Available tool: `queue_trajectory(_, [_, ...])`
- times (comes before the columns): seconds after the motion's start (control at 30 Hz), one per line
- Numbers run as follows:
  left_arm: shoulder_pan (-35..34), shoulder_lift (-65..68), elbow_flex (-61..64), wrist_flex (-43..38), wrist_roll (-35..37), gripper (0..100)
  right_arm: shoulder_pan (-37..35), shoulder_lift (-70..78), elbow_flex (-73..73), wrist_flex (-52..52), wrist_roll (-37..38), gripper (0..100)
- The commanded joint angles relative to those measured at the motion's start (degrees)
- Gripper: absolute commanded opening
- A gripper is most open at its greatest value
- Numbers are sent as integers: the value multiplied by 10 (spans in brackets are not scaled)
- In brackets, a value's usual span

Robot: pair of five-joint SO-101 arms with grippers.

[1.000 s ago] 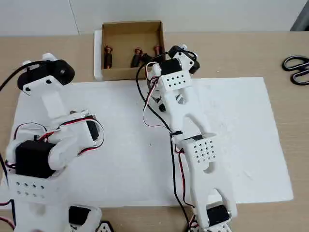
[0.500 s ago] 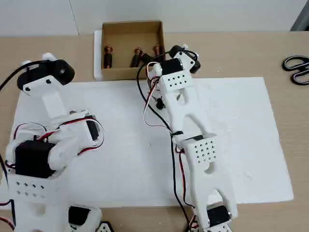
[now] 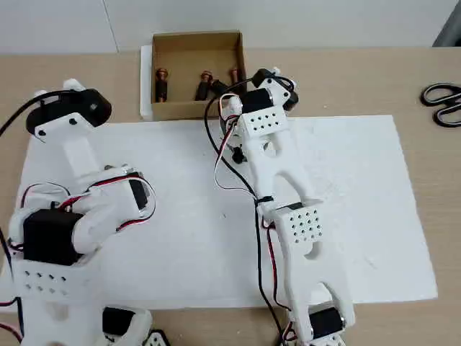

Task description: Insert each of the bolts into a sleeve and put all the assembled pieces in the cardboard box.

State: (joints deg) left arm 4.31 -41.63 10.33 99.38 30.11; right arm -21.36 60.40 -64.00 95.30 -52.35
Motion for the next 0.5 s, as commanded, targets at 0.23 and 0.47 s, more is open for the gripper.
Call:
queue_trajectory(0.23, [-1,-10,-1,9,3,6,7,29,5,-7,8,218])
queue_trajectory(0.47, [-1,-10,-1,9,3,6,7,29,5,-11,9,113])
